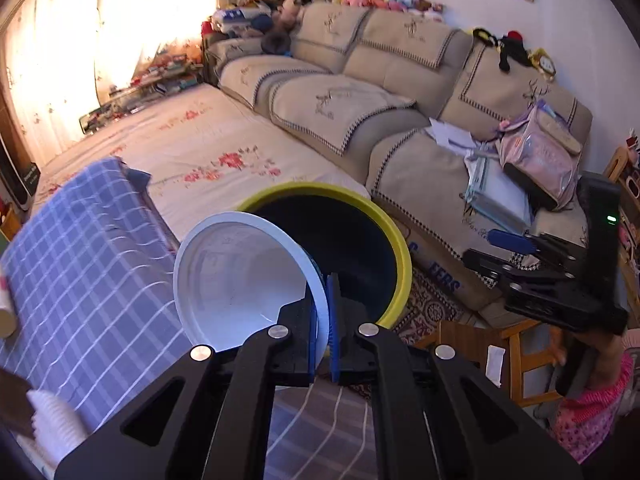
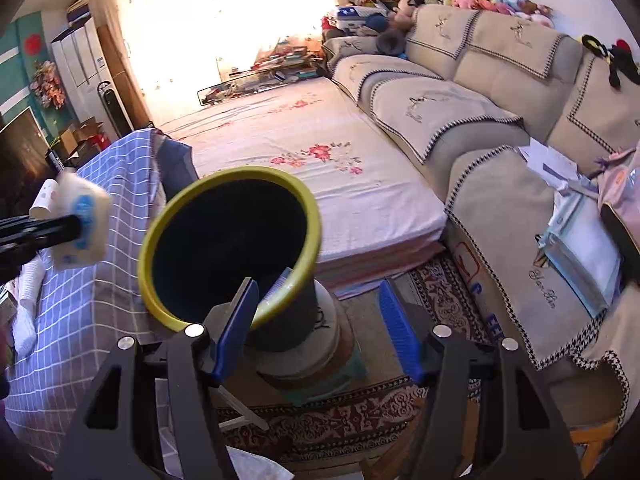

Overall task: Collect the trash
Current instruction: 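Move the white bowl over the bin and open the left gripper, then grasp the white tissue on the table with the right gripper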

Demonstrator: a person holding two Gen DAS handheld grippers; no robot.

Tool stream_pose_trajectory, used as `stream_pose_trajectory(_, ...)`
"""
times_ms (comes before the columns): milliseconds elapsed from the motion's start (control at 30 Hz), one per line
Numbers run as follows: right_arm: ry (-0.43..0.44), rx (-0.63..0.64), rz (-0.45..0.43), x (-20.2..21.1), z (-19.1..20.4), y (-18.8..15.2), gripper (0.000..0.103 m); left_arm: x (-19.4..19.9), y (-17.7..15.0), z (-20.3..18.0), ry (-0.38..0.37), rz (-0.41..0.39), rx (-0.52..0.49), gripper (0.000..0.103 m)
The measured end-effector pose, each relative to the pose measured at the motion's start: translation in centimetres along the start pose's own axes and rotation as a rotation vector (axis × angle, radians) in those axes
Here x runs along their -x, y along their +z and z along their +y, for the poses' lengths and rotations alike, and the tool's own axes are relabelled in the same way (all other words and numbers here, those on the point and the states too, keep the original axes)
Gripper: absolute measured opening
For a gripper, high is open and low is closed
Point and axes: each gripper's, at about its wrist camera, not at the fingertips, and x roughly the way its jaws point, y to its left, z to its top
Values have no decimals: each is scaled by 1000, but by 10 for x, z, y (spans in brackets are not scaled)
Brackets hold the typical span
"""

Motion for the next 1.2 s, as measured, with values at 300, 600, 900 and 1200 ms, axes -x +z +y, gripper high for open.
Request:
stream_pose_trajectory(300, 9, -38, 12, -6, -21, -3, 62, -99, 19, -9, 9, 138, 7, 7)
stream_pose_trajectory(600, 26, -42, 13, -8, -18, -6, 64, -89, 17, -5, 52, 100, 29, 38)
stream_pose_trajectory(900, 78, 12, 22, -7, 16, -12, 66, 52, -20, 19, 75, -141, 159, 63)
stream_pose_trajectory(1200, 197, 166, 38, -5, 106, -19, 67, 213, -131, 71, 336, -378, 342, 94)
